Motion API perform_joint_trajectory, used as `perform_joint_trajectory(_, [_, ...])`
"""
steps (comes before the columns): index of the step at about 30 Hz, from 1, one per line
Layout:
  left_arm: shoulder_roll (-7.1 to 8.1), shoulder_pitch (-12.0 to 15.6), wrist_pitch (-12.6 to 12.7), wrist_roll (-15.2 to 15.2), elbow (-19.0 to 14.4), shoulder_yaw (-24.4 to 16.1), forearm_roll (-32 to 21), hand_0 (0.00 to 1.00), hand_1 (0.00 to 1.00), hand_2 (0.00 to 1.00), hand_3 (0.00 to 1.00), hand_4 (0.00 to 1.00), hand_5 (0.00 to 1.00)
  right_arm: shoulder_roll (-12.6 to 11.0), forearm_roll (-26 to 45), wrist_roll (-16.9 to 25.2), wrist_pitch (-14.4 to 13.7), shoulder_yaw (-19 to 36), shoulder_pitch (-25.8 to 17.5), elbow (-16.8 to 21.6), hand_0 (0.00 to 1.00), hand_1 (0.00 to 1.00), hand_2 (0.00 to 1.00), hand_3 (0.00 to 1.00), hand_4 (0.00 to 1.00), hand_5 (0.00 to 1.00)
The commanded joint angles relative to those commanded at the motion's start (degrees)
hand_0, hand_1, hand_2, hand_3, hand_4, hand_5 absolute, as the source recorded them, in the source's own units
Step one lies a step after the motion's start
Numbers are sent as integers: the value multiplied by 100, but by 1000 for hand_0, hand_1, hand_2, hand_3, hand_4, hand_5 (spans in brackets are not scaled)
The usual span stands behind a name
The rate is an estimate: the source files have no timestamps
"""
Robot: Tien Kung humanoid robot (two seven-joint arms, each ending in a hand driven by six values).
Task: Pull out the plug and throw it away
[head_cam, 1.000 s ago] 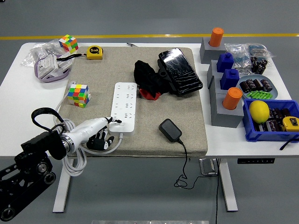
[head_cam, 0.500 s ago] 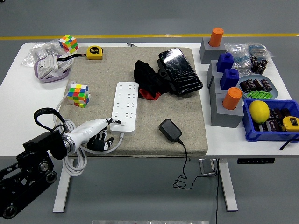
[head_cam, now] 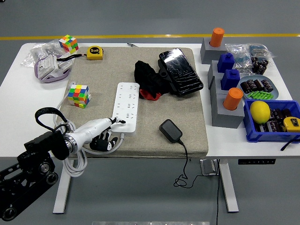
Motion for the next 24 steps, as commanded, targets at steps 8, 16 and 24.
perform_joint_trajectory(8, [-45,-50,20,-43,224,65,-13,95,115,147,888,448,2,12,-3,0,1,16,6,-2,619,662,684,637,987,525])
perform_joint_trajectory(16, [-55,-56,20,-55,165,47,-29,94,113,146,884,434,2,10,-4,-1,0,16,-1,-4,619,662,684,636,987,525])
perform_joint_trajectory(24, [-93,-102,26,-77,229,41,-53,94,114,147,885,440,2,14,8,4,-5,-3,-6,0,619,662,684,637,987,524])
